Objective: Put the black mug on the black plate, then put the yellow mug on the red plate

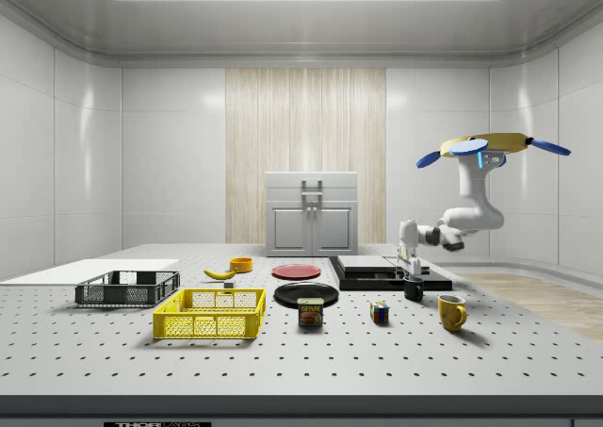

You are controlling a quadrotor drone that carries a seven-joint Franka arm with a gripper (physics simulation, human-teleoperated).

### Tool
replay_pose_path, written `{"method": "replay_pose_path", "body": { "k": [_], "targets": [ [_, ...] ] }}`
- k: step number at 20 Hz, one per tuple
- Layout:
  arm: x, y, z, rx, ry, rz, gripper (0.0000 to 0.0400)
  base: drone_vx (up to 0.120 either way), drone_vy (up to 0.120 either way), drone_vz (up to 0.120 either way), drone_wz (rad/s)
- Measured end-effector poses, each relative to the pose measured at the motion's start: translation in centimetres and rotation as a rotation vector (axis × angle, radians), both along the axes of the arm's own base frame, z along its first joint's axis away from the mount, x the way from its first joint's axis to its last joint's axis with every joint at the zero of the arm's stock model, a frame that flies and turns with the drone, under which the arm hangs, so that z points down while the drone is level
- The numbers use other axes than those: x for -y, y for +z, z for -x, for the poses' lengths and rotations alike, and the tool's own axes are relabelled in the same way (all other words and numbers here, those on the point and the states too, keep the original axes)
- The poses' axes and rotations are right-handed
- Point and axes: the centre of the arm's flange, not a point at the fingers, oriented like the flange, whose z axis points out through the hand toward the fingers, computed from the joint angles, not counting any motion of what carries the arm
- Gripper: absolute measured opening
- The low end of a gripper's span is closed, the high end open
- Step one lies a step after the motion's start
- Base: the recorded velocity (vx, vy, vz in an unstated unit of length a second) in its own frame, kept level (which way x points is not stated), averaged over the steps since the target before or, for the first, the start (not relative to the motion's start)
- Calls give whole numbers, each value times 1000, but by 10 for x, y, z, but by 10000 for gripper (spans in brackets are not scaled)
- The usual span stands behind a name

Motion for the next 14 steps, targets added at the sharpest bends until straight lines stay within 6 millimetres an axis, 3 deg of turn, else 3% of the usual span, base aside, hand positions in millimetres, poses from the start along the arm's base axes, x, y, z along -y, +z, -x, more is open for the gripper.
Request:
{"method": "replay_pose_path", "body": {
  "k": [6,14],
  "targets": [
    [0,-10,0,0,0,0,112,0,0,7,0],
    [0,-31,0,0,0,0,110,0,0,120,0]
  ]
}}
